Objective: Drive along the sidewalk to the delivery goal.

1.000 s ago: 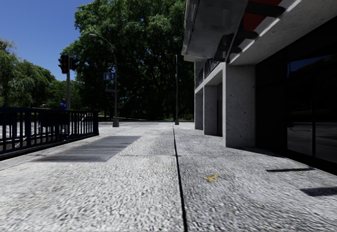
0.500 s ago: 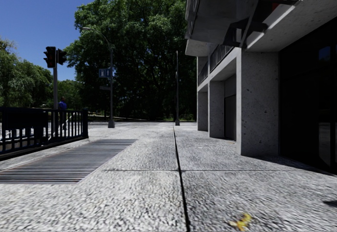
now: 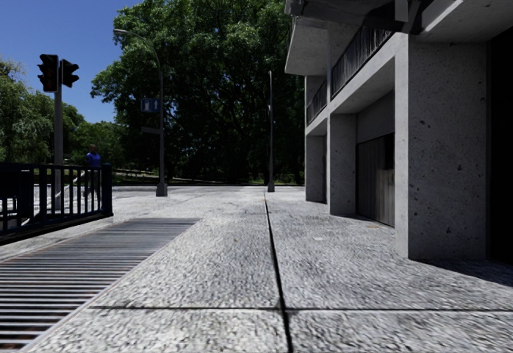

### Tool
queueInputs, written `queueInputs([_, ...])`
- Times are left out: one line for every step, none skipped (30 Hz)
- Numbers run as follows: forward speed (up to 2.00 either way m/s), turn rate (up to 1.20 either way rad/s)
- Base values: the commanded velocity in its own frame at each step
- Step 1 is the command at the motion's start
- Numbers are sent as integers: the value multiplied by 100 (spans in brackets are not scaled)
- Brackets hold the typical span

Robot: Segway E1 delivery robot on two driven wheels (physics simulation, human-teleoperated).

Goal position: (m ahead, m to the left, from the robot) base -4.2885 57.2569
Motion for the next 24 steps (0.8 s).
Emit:
queueInputs([200,0])
queueInputs([200,0])
queueInputs([200,0])
queueInputs([200,0])
queueInputs([200,0])
queueInputs([200,0])
queueInputs([200,0])
queueInputs([200,0])
queueInputs([200,0])
queueInputs([200,0])
queueInputs([200,0])
queueInputs([200,0])
queueInputs([200,0])
queueInputs([200,0])
queueInputs([200,0])
queueInputs([200,0])
queueInputs([200,0])
queueInputs([200,0])
queueInputs([200,0])
queueInputs([200,0])
queueInputs([200,0])
queueInputs([200,0])
queueInputs([200,0])
queueInputs([200,0])
